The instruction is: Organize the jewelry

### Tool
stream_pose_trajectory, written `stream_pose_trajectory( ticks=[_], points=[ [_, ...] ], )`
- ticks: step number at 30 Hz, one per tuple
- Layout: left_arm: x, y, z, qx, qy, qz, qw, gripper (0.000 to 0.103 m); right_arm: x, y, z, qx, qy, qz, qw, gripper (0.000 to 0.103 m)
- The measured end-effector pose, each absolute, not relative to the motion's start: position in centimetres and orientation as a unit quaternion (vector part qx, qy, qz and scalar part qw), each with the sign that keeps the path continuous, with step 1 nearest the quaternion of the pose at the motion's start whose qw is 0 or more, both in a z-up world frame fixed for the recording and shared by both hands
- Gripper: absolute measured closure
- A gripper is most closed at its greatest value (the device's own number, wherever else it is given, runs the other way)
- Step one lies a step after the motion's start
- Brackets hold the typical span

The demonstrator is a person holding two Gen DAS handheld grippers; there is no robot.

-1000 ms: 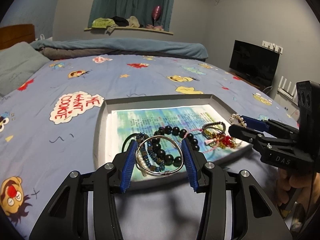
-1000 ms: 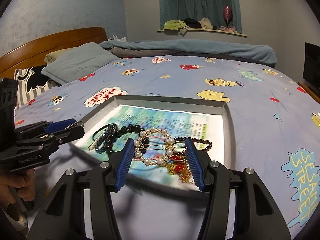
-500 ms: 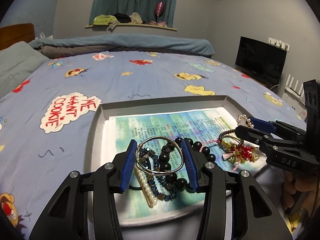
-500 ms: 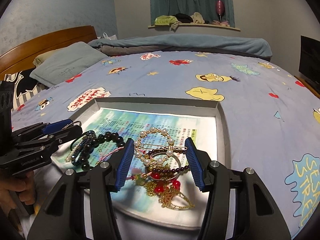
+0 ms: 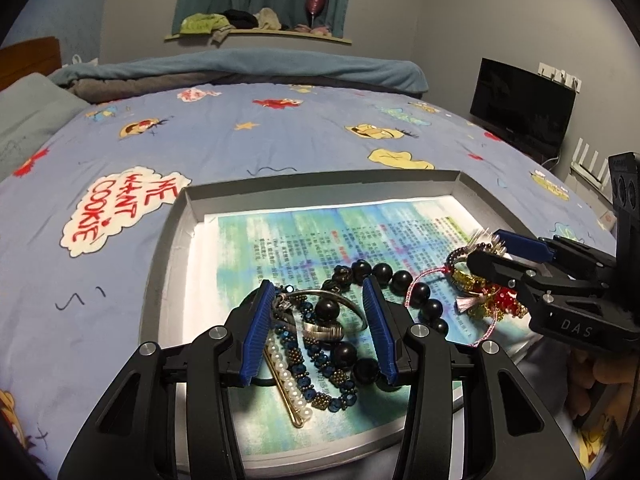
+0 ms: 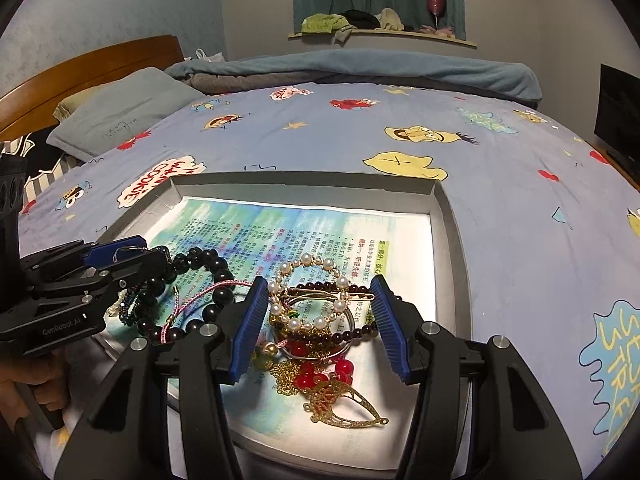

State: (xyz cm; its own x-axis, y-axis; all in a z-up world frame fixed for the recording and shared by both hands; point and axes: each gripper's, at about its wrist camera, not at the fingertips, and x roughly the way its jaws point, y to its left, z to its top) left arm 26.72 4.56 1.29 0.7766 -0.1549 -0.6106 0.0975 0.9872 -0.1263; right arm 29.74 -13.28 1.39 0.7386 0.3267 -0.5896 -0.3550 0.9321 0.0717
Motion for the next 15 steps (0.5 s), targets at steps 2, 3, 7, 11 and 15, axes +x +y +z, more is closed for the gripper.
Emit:
stream_pose_trajectory(
  ticks=[2, 3, 7, 11, 15],
  points=[
    [26.6, 4.5, 1.4, -0.042, 0.326, -0.069, 0.942, 0.054, 29.6, -13.1, 1.5, -0.026, 0.308, 0.185, 0.933, 0.035],
    [26.5, 4.4, 1.4, -0.041, 0.328, -0.069, 0.941, 0.048, 29.5, -13.1, 1.5, -0.029, 0.307, 0.186, 0.933, 0.031],
    [26.0, 3.8, 1.6, -0.026, 0.322, -0.068, 0.944, 0.042, 28.7, -13.3, 2.0, -0.027, 0.289, 0.189, 0.938, 0.03],
    [25.0, 3.9, 2.2, -0.025, 0.3, -0.06, 0.952, 0.031, 27.5, -14.0, 2.6, -0.017, 0.257, 0.189, 0.948, 0.03],
    [23.9, 4.4, 2.8, -0.035, 0.277, -0.048, 0.959, 0.022, 26.5, -14.6, 2.9, -0.009, 0.24, 0.178, 0.954, 0.029]
  ],
)
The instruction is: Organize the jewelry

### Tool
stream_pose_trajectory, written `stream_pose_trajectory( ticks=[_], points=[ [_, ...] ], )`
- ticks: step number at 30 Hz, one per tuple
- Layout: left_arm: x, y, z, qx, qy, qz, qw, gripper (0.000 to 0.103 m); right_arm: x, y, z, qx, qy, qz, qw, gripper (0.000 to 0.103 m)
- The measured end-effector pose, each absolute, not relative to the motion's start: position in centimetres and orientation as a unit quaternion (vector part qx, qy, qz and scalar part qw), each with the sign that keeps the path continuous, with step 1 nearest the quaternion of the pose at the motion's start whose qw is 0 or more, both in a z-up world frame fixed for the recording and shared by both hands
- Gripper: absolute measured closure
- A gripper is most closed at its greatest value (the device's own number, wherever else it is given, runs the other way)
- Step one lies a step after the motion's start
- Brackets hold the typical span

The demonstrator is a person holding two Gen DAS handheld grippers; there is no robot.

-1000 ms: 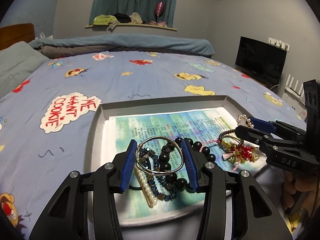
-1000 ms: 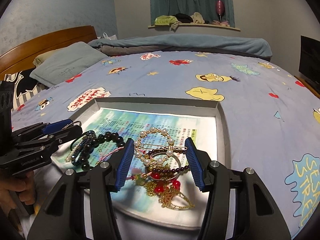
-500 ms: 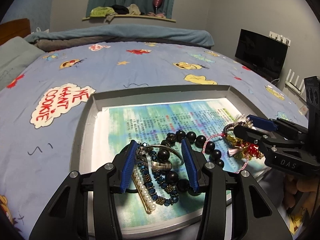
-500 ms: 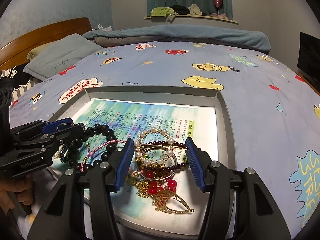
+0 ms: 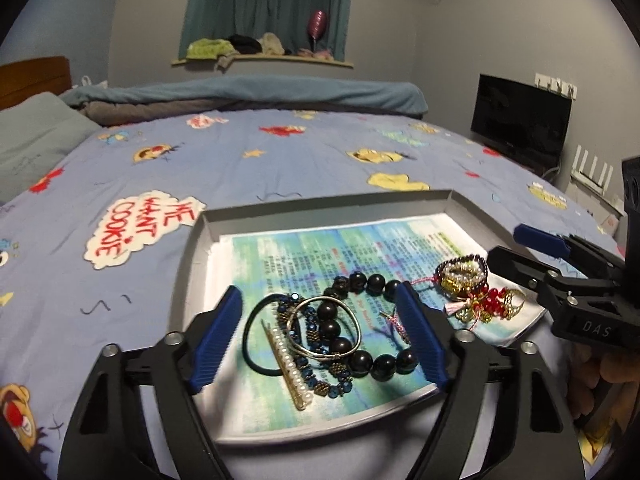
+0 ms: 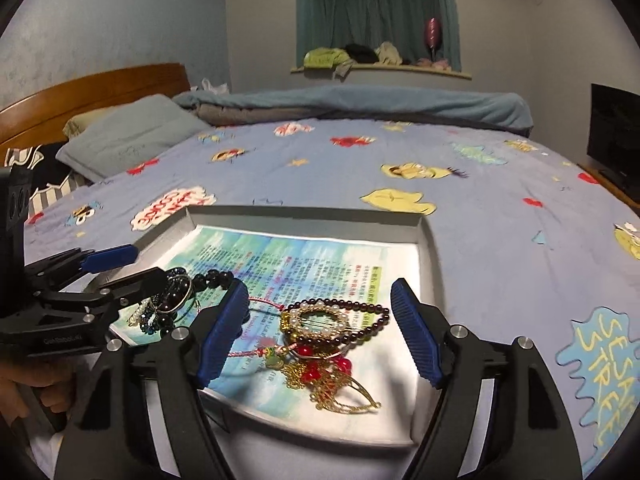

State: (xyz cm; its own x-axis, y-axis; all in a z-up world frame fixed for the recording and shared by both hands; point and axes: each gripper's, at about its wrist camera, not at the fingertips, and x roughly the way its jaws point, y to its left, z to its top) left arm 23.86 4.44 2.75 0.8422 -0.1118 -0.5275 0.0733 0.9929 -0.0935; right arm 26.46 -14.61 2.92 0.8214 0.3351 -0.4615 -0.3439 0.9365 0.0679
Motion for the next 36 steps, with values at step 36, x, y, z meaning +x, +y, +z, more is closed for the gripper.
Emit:
stream_pose_trajectory(
  ticks=[36],
  points=[
    [15.5, 3.6, 3.2, -0.045, 0.194, -0.02, 0.98, 0.005, 17.8, -16.5, 2.5, 0.028, 0.165, 0.173, 0.971, 0.017]
  ],
)
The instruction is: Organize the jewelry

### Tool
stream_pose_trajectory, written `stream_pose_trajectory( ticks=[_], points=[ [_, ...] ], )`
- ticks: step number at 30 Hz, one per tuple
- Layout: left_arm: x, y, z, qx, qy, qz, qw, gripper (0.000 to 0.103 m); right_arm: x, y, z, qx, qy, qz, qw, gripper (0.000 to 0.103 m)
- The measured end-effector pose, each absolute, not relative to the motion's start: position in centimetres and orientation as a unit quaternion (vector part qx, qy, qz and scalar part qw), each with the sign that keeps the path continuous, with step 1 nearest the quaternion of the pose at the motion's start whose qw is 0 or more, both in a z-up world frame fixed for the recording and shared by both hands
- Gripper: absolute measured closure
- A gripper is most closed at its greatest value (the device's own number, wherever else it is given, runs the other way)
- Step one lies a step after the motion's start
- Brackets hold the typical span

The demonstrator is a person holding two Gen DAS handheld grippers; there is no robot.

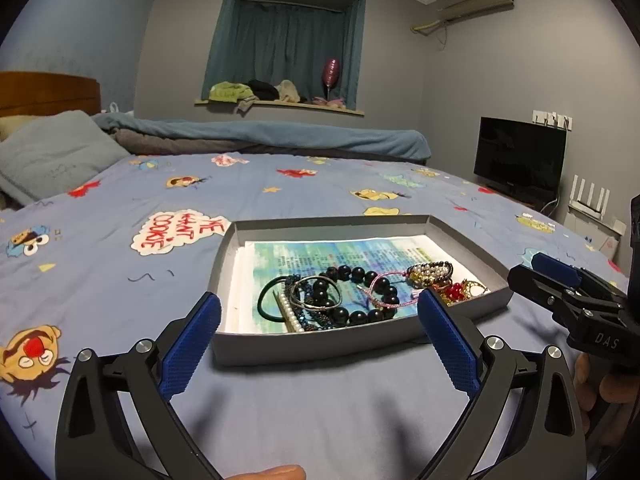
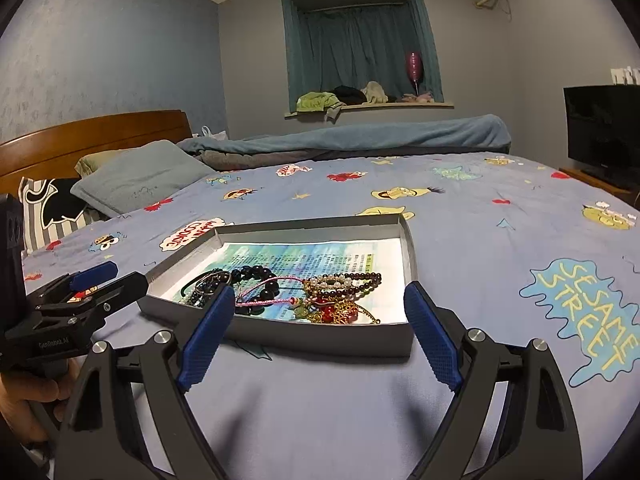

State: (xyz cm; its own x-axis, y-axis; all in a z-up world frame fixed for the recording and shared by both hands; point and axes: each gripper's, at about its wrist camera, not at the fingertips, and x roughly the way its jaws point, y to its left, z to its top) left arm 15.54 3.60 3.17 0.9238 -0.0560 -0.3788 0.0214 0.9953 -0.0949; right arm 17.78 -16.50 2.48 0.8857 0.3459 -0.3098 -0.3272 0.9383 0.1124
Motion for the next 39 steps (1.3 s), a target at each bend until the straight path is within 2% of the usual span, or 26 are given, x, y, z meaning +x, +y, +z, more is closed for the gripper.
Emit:
stream_pose_trajectory(
  ticks=[19, 39],
  points=[
    [15.93, 4.22, 2.89, -0.06, 0.206, -0.016, 0.977, 0.005, 17.75, -16.4, 2.5, 0.022, 0.164, 0.177, 0.97, 0.011],
    [15.79, 4.28, 2.87, -0.06, 0.206, -0.018, 0.977, 0.005, 17.68, -16.38, 2.46, 0.021, 0.166, 0.178, 0.97, 0.01]
  ],
)
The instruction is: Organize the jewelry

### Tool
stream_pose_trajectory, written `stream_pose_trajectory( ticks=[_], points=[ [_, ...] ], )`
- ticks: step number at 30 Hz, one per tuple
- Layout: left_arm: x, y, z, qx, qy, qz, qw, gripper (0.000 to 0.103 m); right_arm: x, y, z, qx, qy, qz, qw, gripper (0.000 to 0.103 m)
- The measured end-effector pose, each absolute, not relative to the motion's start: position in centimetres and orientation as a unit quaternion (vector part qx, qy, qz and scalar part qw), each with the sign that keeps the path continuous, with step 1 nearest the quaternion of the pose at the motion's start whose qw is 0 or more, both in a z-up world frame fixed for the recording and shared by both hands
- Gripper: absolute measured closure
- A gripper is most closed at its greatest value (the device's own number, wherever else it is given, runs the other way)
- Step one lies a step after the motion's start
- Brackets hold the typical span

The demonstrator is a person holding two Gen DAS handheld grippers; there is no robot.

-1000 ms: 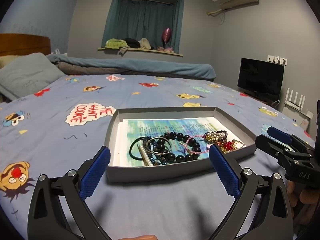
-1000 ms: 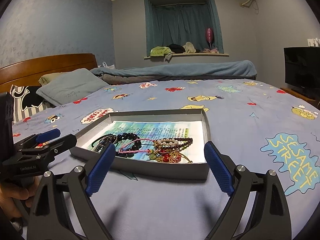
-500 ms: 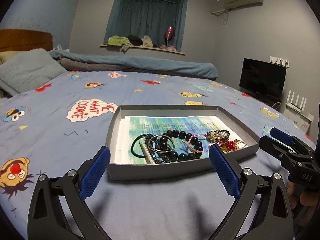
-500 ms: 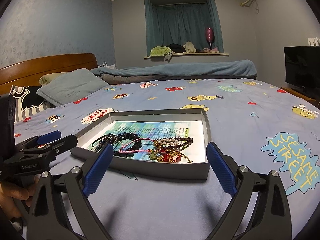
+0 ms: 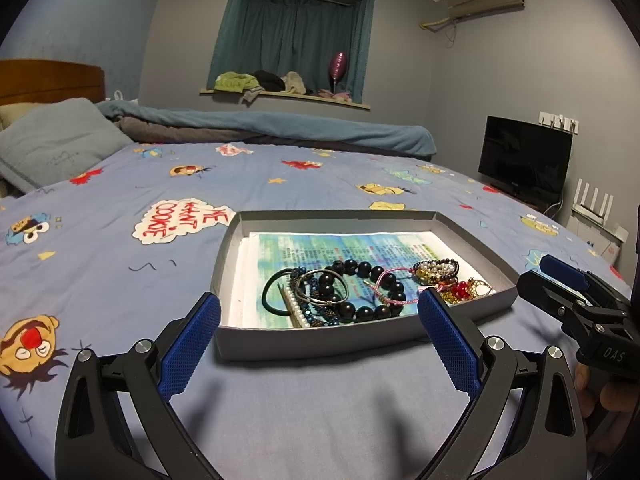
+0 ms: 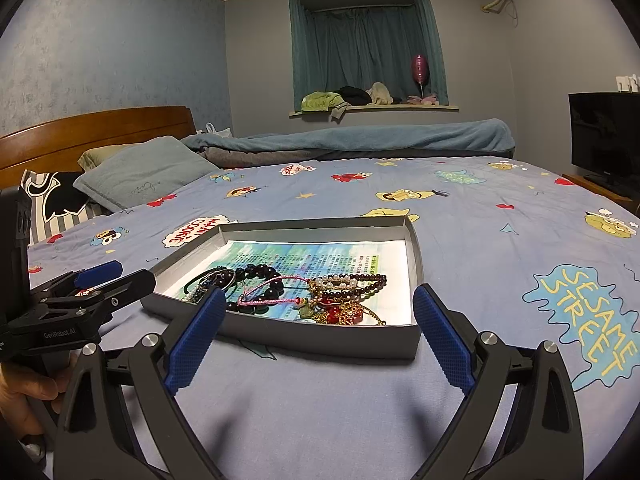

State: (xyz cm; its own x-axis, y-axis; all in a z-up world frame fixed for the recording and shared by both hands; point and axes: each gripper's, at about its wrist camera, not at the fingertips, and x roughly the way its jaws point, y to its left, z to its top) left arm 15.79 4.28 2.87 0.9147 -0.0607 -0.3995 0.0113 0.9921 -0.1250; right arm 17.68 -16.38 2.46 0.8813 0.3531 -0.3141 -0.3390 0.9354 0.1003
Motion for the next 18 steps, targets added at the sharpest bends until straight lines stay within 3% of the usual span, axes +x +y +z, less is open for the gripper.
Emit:
stream_pose_trajectory(
  ticks=[18],
  points=[
    [15.73, 4.29, 2.76, -0.055, 0.21, -0.005, 0.976, 0.005, 17.67, -16.34, 2.62, 0.022, 0.169, 0.178, 0.969, 0.009]
  ],
)
